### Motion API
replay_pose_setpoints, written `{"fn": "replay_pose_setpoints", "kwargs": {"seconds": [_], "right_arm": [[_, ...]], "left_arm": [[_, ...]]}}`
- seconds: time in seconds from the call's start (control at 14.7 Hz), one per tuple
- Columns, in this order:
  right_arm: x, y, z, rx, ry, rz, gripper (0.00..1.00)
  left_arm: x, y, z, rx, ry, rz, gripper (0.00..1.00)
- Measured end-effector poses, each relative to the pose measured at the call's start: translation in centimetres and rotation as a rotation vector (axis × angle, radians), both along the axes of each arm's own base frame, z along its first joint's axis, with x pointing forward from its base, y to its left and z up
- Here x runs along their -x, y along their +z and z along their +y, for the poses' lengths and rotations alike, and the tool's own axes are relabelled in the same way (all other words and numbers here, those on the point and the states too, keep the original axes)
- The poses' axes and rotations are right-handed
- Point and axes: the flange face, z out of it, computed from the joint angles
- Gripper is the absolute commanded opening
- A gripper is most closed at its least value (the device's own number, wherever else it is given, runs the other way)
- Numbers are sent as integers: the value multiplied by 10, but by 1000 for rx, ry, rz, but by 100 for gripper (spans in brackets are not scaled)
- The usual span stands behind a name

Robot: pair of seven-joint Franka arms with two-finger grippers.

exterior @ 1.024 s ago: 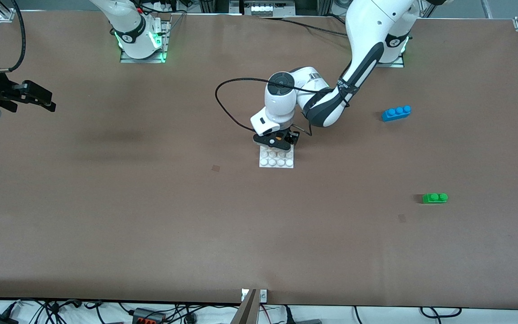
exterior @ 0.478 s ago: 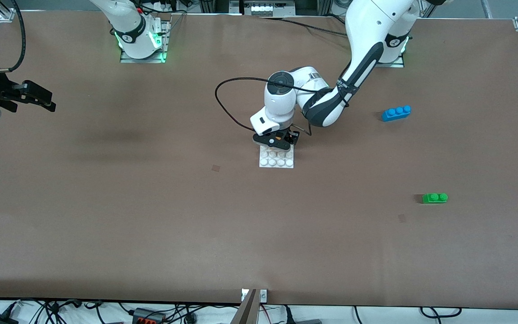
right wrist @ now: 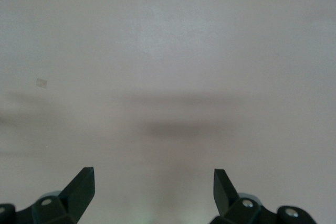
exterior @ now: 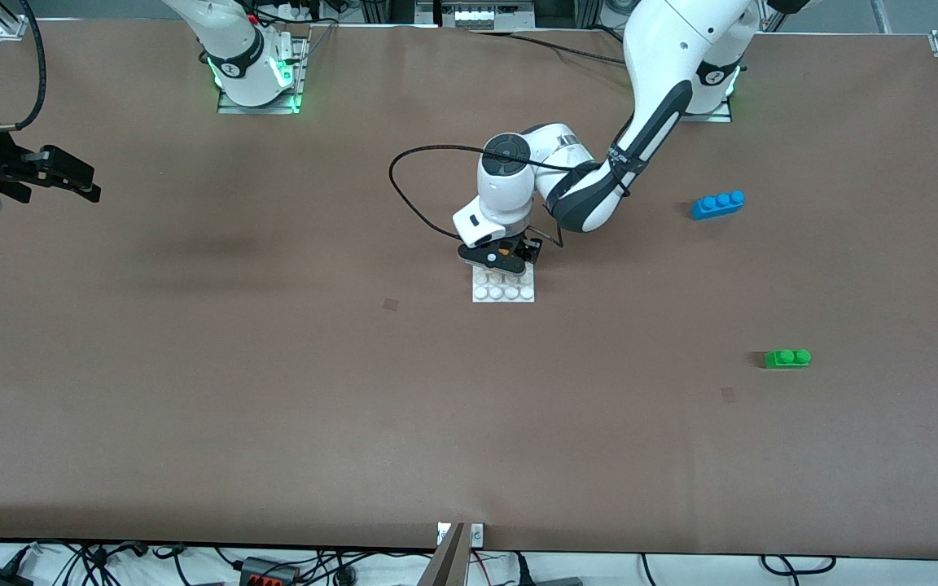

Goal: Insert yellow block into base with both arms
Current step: 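Lower the yellow block onto the base studs and press with the left gripper, then open the left gripper and lift it away from the base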

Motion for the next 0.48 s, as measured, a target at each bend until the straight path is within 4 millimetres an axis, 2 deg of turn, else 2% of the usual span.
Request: {"fn": "replay_pose_setpoints", "kwargs": {"seconds": [0.07, 0.2, 0.27, 0.34, 0.48], "right_arm": [[0, 0, 0, 0, 0, 0, 100], [0, 0, 0, 0, 0, 0, 100], [0, 0, 0, 0, 0, 0, 100], [0, 0, 0, 0, 0, 0, 100], [0, 0, 0, 0, -1, 0, 100]], "left_arm": [[-1, 0, 0, -1, 0, 0, 40], [-2, 0, 0, -2, 2, 1, 53], [-3, 0, 1, -3, 3, 1, 71], [-3, 0, 1, -4, 4, 1, 100], [-6, 1, 3, -8, 10, 2, 100]]}}
